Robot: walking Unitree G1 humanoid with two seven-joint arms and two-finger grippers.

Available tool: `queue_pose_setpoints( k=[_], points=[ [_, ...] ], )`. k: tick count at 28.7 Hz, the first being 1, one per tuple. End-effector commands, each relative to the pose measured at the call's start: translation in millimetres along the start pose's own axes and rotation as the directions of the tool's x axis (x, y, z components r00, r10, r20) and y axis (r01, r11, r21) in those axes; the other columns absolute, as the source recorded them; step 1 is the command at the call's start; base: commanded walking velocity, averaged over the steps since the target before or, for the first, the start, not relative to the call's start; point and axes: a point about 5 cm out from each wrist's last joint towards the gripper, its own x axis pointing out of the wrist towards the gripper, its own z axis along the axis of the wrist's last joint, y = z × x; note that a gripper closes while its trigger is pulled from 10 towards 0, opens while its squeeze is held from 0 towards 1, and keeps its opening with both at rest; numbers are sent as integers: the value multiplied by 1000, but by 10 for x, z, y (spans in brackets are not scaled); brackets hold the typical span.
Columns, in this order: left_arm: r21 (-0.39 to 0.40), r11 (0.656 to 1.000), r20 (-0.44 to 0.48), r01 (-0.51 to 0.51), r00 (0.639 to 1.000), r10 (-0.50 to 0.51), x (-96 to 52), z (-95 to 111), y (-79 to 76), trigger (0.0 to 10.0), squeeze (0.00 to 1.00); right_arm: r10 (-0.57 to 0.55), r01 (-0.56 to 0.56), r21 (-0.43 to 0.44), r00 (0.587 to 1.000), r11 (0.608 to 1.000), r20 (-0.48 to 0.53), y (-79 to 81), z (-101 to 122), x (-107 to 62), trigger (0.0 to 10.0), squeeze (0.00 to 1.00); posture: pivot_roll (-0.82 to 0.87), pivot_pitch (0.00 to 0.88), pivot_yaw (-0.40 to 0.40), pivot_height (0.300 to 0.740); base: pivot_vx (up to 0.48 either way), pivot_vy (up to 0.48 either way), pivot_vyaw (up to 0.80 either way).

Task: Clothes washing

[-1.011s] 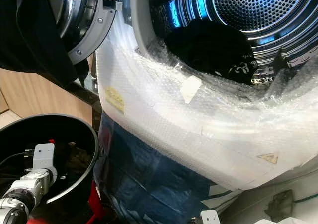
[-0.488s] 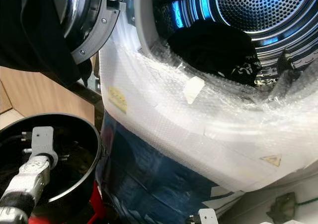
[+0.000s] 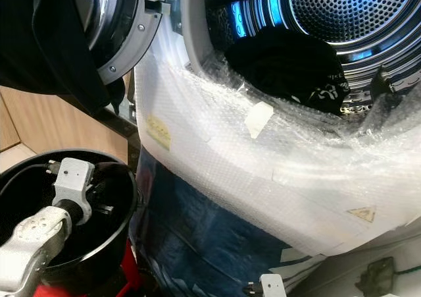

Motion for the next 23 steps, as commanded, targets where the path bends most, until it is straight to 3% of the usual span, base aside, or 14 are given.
queue_pose_setpoints(
  k=[1, 6, 11, 12, 14, 15, 17, 18, 20, 23],
  points=[
    [22, 997, 112, 78, 990, -80, -70, 329, -57, 0, 0, 5, -6, 7, 1000, 1000, 26, -23, 66, -6, 10000, 0, 194, 65, -216, 740, 0, 0, 0],
    [89, 987, 101, 134, 985, -143, -131, 504, -39, 0, 0, -17, 16, 12, 999, 1000, 41, -18, 95, -1, 10000, 0, 204, 67, -215, 740, 0, 0, 0],
    [155, 948, 107, 278, 949, -296, -73, 748, -211, 0, 0, -5, 4, 18, 999, 1000, 47, 37, 109, 14, 10000, 0, 212, 59, -203, 740, 0, 0, 0],
    [182, 916, 118, 357, 917, -381, -11, 834, -332, 0, 0, -16, 15, 15, 998, 1000, 56, 38, 127, 15, 10000, 0, 217, 56, -203, 740, 0, 0, 0],
    [212, 891, 116, 402, 895, -432, 47, 898, -418, 0, 0, -24, 22, 26, 998, 999, 62, 39, 139, 17, 10000, 0, 217, 52, -201, 740, 0, 0, 0],
    [251, 860, 116, 445, 868, -483, 102, 978, -507, 0, 0, -22, 20, 27, 998, 999, 65, 44, 147, 18, 10000, 0, 216, 47, -197, 740, 0, 0, 0],
    [260, 840, 123, 476, 847, -518, 138, 1046, -565, 0, 0, -19, 17, 25, 997, 1000, 69, 53, 158, 20, 10000, 0, 217, 41, -194, 740, 0, 0, 0],
    [272, 812, 153, 516, 810, -566, 201, 1191, -664, 0, 0, -20, 18, 30, 997, 999, 77, 58, 182, 22, 10000, 0, 219, 28, -189, 740, 0, 0, 0],
    [275, 803, 163, 529, 797, -581, 221, 1239, -696, 0, 0, -22, 19, 33, 997, 999, 80, 60, 192, 23, 10000, 0, 219, 29, -187, 740, 0, 0, 0],
    [299, 736, 212, 607, 710, -671, 373, 1517, -945, 0, 0, -17, 13, 43, 995, 999, 98, 73, 252, 25, 10000, 0, 222, 25, -182, 740, 0, 0, 0]
  ],
)
